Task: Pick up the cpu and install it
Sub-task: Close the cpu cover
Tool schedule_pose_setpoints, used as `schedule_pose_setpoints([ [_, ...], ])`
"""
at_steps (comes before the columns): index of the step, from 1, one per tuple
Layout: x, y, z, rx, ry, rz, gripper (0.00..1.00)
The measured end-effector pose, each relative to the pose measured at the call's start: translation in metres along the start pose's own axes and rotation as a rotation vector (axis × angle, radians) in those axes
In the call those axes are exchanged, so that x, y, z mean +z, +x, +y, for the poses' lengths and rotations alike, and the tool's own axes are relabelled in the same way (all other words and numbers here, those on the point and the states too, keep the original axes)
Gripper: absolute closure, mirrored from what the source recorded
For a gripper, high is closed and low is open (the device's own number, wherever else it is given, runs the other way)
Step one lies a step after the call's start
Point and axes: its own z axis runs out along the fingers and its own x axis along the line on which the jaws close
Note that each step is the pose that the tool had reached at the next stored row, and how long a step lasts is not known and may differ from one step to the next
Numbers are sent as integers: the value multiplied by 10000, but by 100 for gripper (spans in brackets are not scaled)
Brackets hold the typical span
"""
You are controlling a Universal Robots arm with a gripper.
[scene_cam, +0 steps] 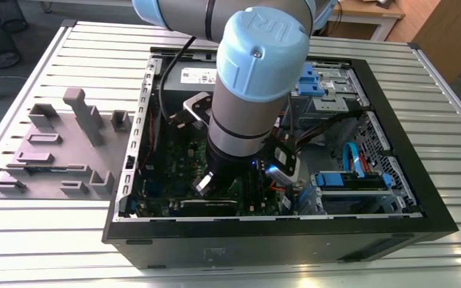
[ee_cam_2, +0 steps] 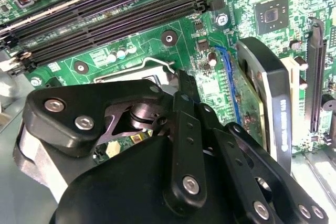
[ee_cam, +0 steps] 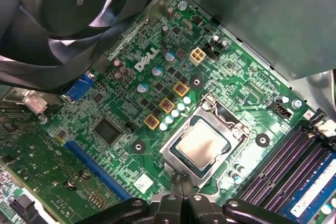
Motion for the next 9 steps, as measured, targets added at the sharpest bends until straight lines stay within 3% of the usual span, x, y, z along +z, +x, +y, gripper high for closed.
schedule_pose_setpoints([
  [6, -19, -9, -6, 1, -15, -14, 89],
  [9, -17, -8, -7, 208, -17, -27, 89],
])
